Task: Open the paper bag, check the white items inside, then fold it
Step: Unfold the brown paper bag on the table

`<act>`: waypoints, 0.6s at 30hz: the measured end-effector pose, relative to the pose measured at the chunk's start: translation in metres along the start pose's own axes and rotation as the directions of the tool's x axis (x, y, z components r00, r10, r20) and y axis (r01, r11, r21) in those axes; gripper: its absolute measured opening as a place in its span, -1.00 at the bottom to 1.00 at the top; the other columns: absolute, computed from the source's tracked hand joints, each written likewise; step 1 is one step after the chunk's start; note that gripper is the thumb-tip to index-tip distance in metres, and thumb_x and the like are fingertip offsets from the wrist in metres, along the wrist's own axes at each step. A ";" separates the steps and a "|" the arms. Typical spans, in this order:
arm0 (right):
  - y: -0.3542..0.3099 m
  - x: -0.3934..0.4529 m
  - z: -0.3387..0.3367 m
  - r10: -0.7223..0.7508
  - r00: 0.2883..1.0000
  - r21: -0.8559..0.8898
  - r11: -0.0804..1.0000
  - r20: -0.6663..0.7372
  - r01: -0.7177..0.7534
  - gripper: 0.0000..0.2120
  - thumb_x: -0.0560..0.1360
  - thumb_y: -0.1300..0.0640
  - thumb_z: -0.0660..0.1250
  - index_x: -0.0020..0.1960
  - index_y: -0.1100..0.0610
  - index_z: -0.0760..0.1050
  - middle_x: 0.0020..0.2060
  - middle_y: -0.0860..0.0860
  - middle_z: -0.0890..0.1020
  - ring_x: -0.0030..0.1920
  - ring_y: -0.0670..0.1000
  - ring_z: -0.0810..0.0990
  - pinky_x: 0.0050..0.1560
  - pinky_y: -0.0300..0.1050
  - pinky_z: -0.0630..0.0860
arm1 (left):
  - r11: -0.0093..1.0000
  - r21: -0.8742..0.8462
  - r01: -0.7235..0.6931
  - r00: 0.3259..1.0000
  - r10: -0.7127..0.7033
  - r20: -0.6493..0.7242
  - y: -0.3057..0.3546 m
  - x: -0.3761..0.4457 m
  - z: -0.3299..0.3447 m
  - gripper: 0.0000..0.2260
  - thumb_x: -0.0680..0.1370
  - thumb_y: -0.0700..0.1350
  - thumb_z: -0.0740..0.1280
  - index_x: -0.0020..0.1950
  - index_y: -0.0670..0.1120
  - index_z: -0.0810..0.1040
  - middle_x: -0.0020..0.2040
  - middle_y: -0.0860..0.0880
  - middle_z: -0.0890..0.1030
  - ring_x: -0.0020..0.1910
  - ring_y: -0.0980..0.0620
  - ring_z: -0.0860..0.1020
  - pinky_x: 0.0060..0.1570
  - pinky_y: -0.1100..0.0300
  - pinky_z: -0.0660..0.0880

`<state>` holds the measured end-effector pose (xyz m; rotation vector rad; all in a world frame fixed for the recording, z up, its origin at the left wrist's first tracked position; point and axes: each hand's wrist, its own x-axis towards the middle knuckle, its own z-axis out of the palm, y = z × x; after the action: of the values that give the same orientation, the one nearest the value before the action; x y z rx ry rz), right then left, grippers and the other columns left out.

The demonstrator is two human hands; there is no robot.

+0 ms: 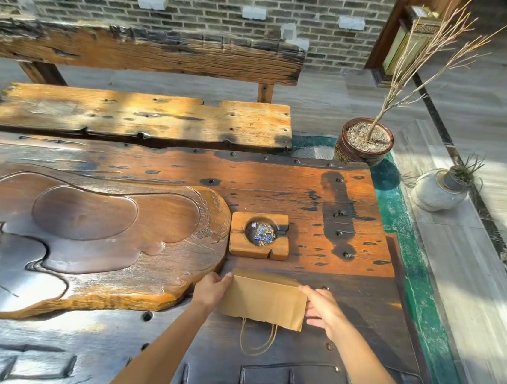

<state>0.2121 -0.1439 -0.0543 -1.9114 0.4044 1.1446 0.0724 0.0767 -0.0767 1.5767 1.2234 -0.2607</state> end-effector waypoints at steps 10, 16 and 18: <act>0.007 -0.008 0.003 0.029 1.000 -0.007 1.000 0.003 -0.029 -0.81 0.49 0.10 0.34 0.02 0.20 0.52 -0.23 0.13 0.68 -0.25 0.09 0.64 -0.24 -0.12 0.59 | 0.984 -0.156 0.089 0.994 -0.079 0.070 -0.005 -0.015 -0.001 -0.79 0.55 0.07 0.34 -0.08 -0.05 0.44 0.07 -0.15 0.57 0.12 -0.15 0.54 0.15 -0.06 0.51; 0.014 -0.015 0.003 0.015 1.000 -0.019 1.000 -0.027 -0.016 -0.92 0.51 0.16 0.34 -0.05 0.17 0.52 -0.28 0.10 0.63 -0.31 0.05 0.59 -0.51 -0.25 0.49 | 0.972 -0.208 0.112 0.993 -0.101 0.065 -0.012 -0.020 0.002 -0.69 0.54 0.11 0.36 0.01 -0.13 0.46 -0.02 -0.13 0.57 0.00 -0.12 0.56 0.04 -0.02 0.53; 0.017 -0.017 0.002 0.008 0.999 -0.021 1.000 -0.034 -0.008 -0.89 0.51 0.17 0.36 0.00 0.19 0.53 -0.25 0.10 0.62 -0.31 0.04 0.58 -0.55 -0.28 0.47 | 0.972 -0.205 0.117 0.992 -0.103 0.079 -0.013 -0.021 0.002 -0.72 0.57 0.02 0.36 0.08 -0.17 0.46 0.00 -0.14 0.56 -0.04 -0.09 0.54 -0.01 0.02 0.51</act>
<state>0.1909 -0.1545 -0.0488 -1.9513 0.4205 1.1268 0.0531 0.0615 -0.0711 1.3111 1.2454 -0.2462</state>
